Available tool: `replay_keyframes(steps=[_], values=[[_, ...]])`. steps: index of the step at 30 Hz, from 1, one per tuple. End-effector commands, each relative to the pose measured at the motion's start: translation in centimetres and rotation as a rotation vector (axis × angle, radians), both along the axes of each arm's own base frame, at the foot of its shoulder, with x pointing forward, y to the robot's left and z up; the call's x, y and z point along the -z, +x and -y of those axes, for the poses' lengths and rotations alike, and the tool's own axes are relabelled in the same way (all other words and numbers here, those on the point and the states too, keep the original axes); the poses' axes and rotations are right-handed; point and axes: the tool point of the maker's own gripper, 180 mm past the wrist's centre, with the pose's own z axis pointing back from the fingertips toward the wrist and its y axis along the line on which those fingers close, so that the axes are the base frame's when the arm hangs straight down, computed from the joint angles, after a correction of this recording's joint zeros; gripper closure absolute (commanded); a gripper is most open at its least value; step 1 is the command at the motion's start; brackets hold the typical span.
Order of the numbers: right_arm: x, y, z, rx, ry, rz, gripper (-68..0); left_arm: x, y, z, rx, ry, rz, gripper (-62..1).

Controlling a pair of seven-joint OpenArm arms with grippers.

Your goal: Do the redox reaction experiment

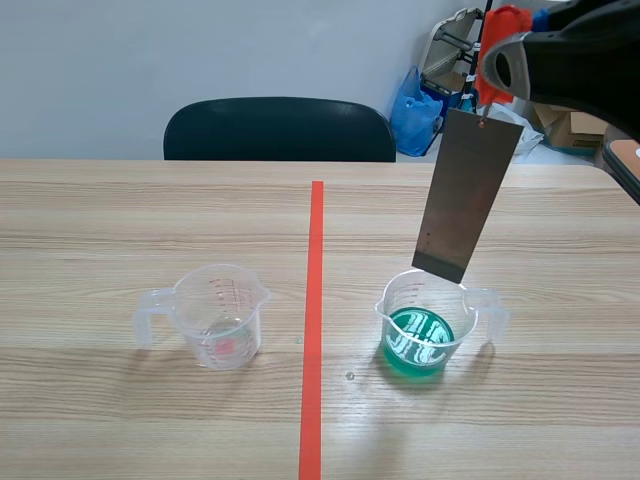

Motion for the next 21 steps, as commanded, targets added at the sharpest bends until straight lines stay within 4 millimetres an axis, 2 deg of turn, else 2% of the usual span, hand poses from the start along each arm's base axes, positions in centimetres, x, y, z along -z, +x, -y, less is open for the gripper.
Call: replay_keyframes(steps=[1,8,21], values=[[-1.1,0.2,-0.1,-0.005,0.011,0.035,-0.6,-0.8,0.3,0.1,0.001,-0.012,0.033,-62.3],[-1.8,0.3,-0.6,-0.023,0.017,0.059,-0.6,-0.8,0.3,0.1,0.001,-0.012,0.033,-62.3],[-2.5,-0.3,-4.3,-0.156,0.026,0.085,-0.6,-0.8,0.3,0.1,0.001,-0.012,0.033,-62.3]])
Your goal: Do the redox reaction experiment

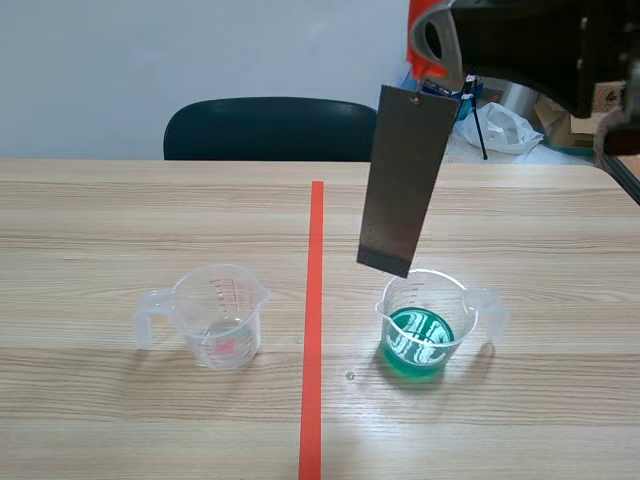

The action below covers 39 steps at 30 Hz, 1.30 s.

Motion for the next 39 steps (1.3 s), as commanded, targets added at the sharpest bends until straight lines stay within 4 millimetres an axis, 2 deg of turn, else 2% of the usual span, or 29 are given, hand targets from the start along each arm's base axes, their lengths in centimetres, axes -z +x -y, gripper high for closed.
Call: replay_keyframes(steps=[1,15,29,39], values=[[-1.0,0.0,-0.5,-0.020,0.011,0.031,-0.6,-0.8,0.3,0.1,0.002,-0.011,0.033,-62.3],[-0.9,-0.2,-5.1,-0.147,0.034,0.037,-0.6,-0.8,0.6,0.1,0.017,-0.009,0.033,-62.3],[-0.2,1.4,-9.6,-0.222,0.049,0.008,-0.6,-0.8,0.6,0.1,0.017,-0.009,0.033,-62.3],[0.6,2.8,-11.9,-0.220,0.068,-0.028,-0.6,-0.8,0.6,0.1,0.017,-0.009,0.033,-62.3]])
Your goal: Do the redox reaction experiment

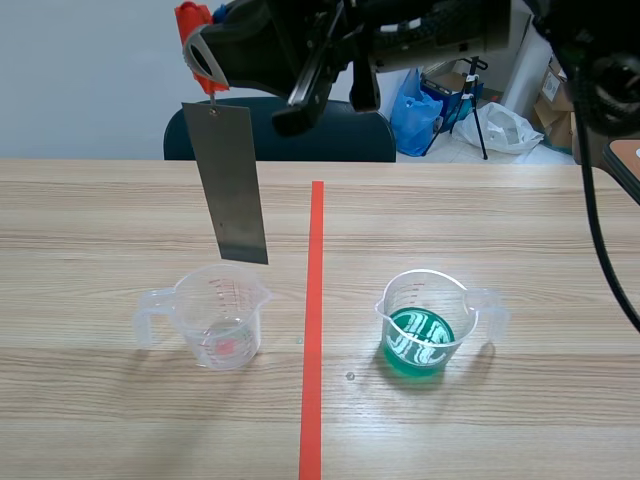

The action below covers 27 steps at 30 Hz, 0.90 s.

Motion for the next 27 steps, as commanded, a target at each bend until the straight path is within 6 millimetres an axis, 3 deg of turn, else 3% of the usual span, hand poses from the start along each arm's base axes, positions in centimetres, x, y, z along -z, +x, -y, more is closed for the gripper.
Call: replay_keyframes(steps=[1,13,27], values=[[-1.0,0.0,-0.5,-0.009,0.016,0.030,-0.6,-0.7,0.2,0.1,-0.002,-0.012,0.032,-62.3],[-0.7,-0.9,-2.8,-0.052,0.033,0.021,-0.6,-0.7,0.2,0.1,-0.002,-0.012,0.032,-62.3],[-0.2,-0.2,-3.2,-0.040,0.054,-0.019,-0.6,-0.7,0.2,0.1,-0.002,-0.012,0.032,-62.3]])
